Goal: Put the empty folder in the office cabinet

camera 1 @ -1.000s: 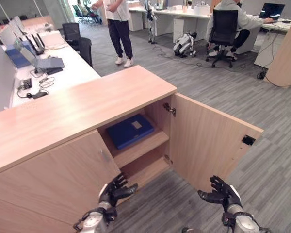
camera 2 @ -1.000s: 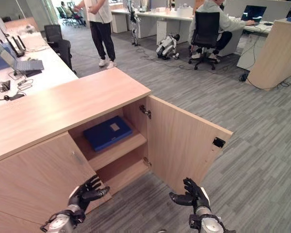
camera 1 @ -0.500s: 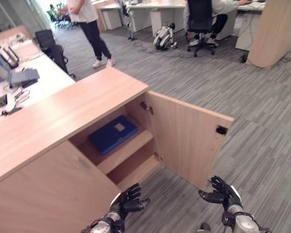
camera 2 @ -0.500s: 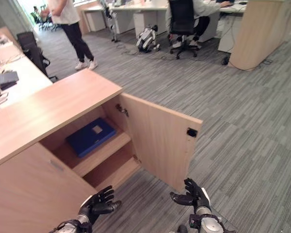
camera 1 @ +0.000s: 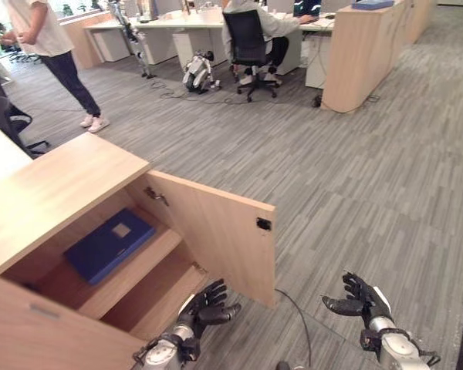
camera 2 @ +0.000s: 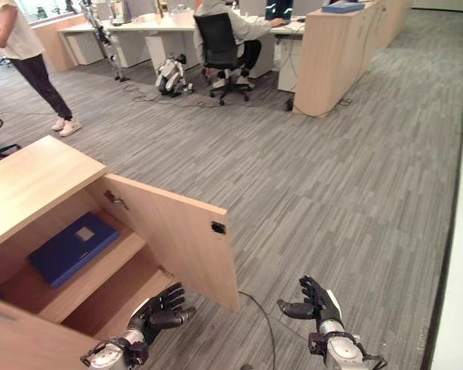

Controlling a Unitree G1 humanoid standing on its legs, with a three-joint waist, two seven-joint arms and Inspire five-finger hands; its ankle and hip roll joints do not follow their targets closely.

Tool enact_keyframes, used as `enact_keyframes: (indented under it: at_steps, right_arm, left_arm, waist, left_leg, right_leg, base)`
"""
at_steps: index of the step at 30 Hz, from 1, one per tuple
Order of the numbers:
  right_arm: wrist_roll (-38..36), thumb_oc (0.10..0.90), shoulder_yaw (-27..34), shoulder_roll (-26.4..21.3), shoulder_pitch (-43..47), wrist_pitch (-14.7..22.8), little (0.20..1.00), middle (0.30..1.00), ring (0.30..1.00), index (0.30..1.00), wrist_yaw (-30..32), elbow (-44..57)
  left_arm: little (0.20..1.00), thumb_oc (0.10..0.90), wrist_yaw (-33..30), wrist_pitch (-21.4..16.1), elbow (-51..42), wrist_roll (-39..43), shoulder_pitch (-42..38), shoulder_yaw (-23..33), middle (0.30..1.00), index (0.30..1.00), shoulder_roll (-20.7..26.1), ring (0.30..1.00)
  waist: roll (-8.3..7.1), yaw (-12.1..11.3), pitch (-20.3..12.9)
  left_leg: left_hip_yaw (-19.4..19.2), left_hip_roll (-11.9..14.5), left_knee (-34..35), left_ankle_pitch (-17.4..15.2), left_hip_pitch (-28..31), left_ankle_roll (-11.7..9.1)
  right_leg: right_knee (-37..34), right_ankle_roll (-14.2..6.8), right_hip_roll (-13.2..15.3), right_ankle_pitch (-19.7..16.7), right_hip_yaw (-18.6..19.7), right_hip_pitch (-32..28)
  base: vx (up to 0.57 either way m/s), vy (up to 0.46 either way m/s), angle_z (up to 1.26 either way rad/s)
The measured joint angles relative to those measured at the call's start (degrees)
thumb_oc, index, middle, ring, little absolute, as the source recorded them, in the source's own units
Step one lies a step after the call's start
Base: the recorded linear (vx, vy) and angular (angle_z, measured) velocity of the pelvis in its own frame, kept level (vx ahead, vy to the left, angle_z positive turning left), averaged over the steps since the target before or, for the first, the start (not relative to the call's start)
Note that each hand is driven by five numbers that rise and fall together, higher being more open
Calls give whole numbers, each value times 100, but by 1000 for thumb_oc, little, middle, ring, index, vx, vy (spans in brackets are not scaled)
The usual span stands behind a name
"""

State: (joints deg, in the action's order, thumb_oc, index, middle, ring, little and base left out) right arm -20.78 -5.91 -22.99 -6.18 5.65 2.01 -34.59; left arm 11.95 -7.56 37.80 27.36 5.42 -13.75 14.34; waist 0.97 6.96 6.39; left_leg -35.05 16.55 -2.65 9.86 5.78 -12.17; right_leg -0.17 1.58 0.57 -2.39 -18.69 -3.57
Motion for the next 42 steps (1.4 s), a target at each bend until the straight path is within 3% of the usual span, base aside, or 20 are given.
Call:
enact_keyframes:
  at_steps: [1,4,8,9,12,14,21,27,35,42]
  right_arm:
    - [-11,800,-4,10,-29,-15,900,900,900,900,3,-25]
    - [-20,800,16,-25,-33,-16,900,900,900,900,16,-29]
    - [-20,800,22,-216,135,-14,900,900,900,900,30,-25]
    - [-21,800,34,-241,204,-14,900,900,900,900,36,-24]
    - [-20,800,37,-394,548,-22,900,900,900,900,32,4]
    - [-21,800,43,-460,856,7,900,900,900,900,47,75]
    - [-21,800,-419,-428,1307,8,900,900,900,900,-45,681]
    - [-68,800,-590,-296,1322,-3,900,900,900,900,-76,779]
    - [-68,800,-709,-348,1314,-83,900,900,900,900,-1,779]
    - [-69,800,-880,-461,1142,-101,900,900,900,900,-3,928]
  left_arm:
    - [900,800,3,1,16,73,42,2,900,900,-1,900]
    - [900,800,27,5,52,136,117,2,900,900,-3,900]
    - [900,800,41,6,54,150,243,19,900,900,-2,900]
    - [900,800,43,6,64,150,256,54,900,900,0,900]
    - [900,800,58,7,103,150,257,85,900,900,19,900]
    - [900,800,100,14,109,149,271,102,900,900,26,900]
    - [900,800,138,24,108,146,327,127,900,900,79,900]
    - [900,800,136,27,108,100,363,208,900,900,275,900]
    - [900,800,125,26,108,91,406,301,900,900,257,900]
    - [900,800,79,26,108,83,543,653,900,900,242,900]
  waist:
    - [3,32,-2]
    - [44,60,-30]
    - [227,2,-70]
    - [239,-82,-75]
    - [282,-146,-83]
    - [234,-262,-61]
    - [169,-586,-69]
    - [25,-615,-74]
    - [18,-602,-70]
    - [14,-862,-69]
  left_leg:
    - [-32,-71,162,4,116,2]
    - [-91,-177,305,49,306,61]
    - [-72,-273,541,3,558,188]
    - [-91,-310,561,-103,575,335]
    - [-75,-432,716,-400,648,491]
    - [-28,-569,717,-587,633,651]
    - [202,-922,718,-771,535,888]
    - [405,-986,719,-784,418,930]
    - [661,-920,720,-705,355,918]
    - [887,-749,743,-633,152,800]
  right_leg:
    - [-91,78,-65,48,19,-118]
    - [-207,24,-138,13,2,-247]
    - [-231,85,-183,-95,-61,-294]
    - [-244,42,-152,-119,-63,-302]
    - [-386,-133,-104,-147,-150,-399]
    - [-354,-261,45,-179,-188,-395]
    - [-392,-490,397,-279,-359,-452]
    - [-468,-508,448,-309,-558,-523]
    - [-478,-513,393,-295,-812,-617]
    - [-483,-459,237,-237,-1037,-554]
  base:
    - [145,58,2]
    - [69,45,3]
    - [51,53,10]
    - [67,97,6]
    - [25,62,19]
    - [26,56,23]
    - [14,30,18]
    - [-4,-5,18]
    - [-36,-58,15]
    - [-64,-50,15]
